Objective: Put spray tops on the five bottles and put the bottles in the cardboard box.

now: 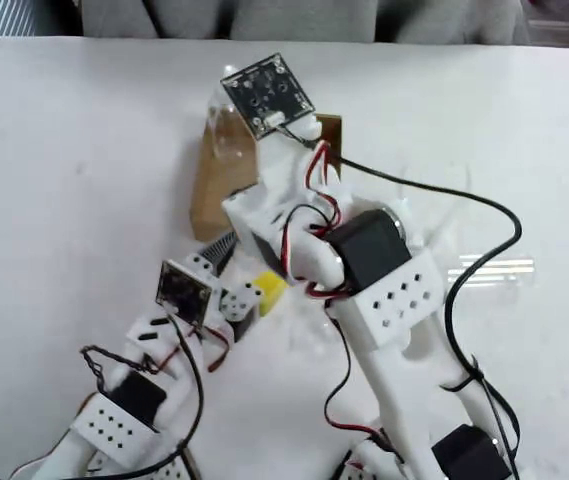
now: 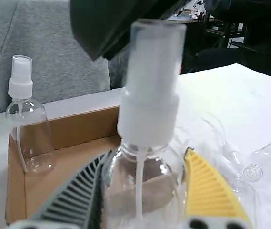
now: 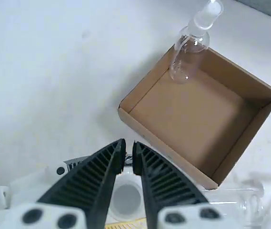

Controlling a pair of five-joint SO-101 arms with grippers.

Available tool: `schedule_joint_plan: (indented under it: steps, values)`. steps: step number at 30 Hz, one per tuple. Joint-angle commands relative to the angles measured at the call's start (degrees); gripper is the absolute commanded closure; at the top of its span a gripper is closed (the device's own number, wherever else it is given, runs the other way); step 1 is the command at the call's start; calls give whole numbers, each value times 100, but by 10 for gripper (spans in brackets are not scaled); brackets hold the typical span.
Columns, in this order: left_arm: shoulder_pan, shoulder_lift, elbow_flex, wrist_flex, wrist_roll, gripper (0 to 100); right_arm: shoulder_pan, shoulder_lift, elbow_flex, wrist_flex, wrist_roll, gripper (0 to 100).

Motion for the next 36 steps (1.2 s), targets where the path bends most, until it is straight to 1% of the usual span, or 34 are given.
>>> schedule_joint_plan:
  steps: [1,7,12,17,20,24,27,32,36]
  values:
    - [40,-75,-26,0,-44,976,-31,-215,-273,-13,18,984]
    - [40,-75,-26,0,-44,976,4,-268,-281,-813,18,984]
    - [31,-75,-26,0,-44,976,277,-576,-273,-1314,18,984]
    - [-40,-75,-26,-18,-44,976,910,-1007,-220,-1288,18,984]
    - [-189,-75,-26,-44,-44,976,1200,-1323,62,-1007,18,984]
    - [-215,-75,-26,-404,-44,976,1288,-1859,985,-910,18,984]
    - [-277,-75,-26,-686,-44,976,1297,-2343,1873,-1086,18,984]
    - [-708,-75,-35,-1204,-9,976,1736,-3275,3464,-1798,44,984]
    - [-752,-75,-325,-1073,-18,976,2114,-3943,4642,-2501,62,984]
